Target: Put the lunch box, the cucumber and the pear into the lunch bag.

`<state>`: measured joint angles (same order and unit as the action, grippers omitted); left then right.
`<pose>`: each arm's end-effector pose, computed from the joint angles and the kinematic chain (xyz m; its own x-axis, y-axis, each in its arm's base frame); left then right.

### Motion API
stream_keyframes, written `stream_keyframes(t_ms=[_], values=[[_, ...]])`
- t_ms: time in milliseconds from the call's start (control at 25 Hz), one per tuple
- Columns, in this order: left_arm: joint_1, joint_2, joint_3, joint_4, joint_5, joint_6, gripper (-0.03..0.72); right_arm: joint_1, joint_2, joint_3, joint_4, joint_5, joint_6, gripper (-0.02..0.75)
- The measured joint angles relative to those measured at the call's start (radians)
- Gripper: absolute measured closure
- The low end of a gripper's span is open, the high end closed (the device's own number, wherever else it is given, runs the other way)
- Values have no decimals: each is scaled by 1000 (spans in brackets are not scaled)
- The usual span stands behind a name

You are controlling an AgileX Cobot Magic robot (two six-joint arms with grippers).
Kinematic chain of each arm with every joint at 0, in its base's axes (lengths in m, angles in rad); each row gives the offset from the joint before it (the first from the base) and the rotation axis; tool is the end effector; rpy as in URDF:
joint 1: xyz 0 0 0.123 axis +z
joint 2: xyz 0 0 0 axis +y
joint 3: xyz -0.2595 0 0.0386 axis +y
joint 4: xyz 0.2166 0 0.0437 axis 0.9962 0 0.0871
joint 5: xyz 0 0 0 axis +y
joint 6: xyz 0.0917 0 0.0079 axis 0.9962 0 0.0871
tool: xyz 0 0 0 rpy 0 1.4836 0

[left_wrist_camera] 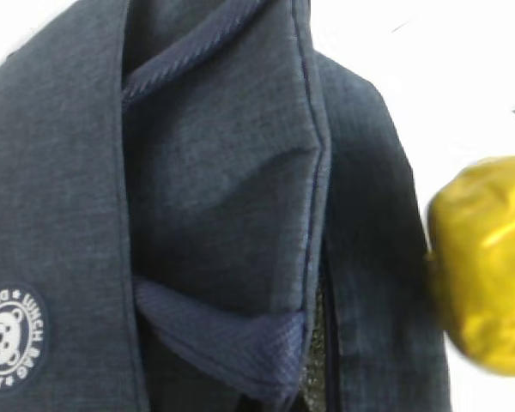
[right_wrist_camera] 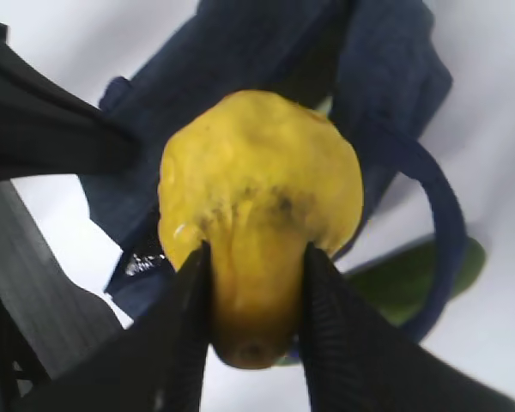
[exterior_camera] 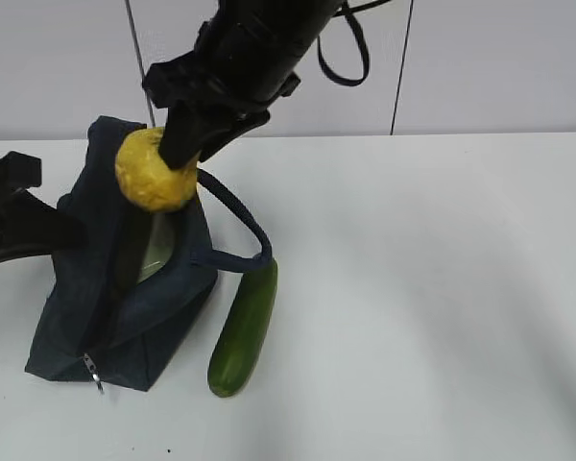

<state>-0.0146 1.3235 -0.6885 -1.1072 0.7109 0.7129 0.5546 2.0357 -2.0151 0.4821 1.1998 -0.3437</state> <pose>0.2189 -0.0570 0.2315 -0.8627 -0.2077 -0.4611 0.1388 0.7796 -0.6107 0.3247 0.2479 0.3032 -0.6444 -0.5643 -0.5160 -0.7541 0.5808 0.3066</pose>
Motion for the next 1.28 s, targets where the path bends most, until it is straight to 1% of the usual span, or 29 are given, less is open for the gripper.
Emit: stream_keyframes(t_ms=[120,200,480,600,680,800,880,960,1120,1200,1280], values=[[0,0,0,-38,17,4,704,0,49,0,73,-47,-46,496],[0,1,0,-50,34,10,704,0,86,0,93,-80,-55,496],[0,0,0,-52,84,14,704,0,180,0,83,-189,-63,496],[0,-1,0,-53,101,14,704,0,191,0,94,-266,-63,495],[0,-1,0,-53,103,14,704,0,191,0,117,-304,-70,478],[0,-1,0,-53,107,14,704,0,191,0,167,-334,-99,393],[0,-1,0,-53,112,14,704,0,191,0,186,-336,-103,311],[0,-1,0,-53,113,14,704,0,191,0,190,-323,-108,271],[0,-2,0,-53,106,14,704,-2,191,-13,182,-222,-108,250],[0,-2,0,-53,102,14,704,-10,178,-27,135,-165,-99,250],[0,-2,0,-53,96,14,704,-13,150,-50,35,-108,-50,256]])
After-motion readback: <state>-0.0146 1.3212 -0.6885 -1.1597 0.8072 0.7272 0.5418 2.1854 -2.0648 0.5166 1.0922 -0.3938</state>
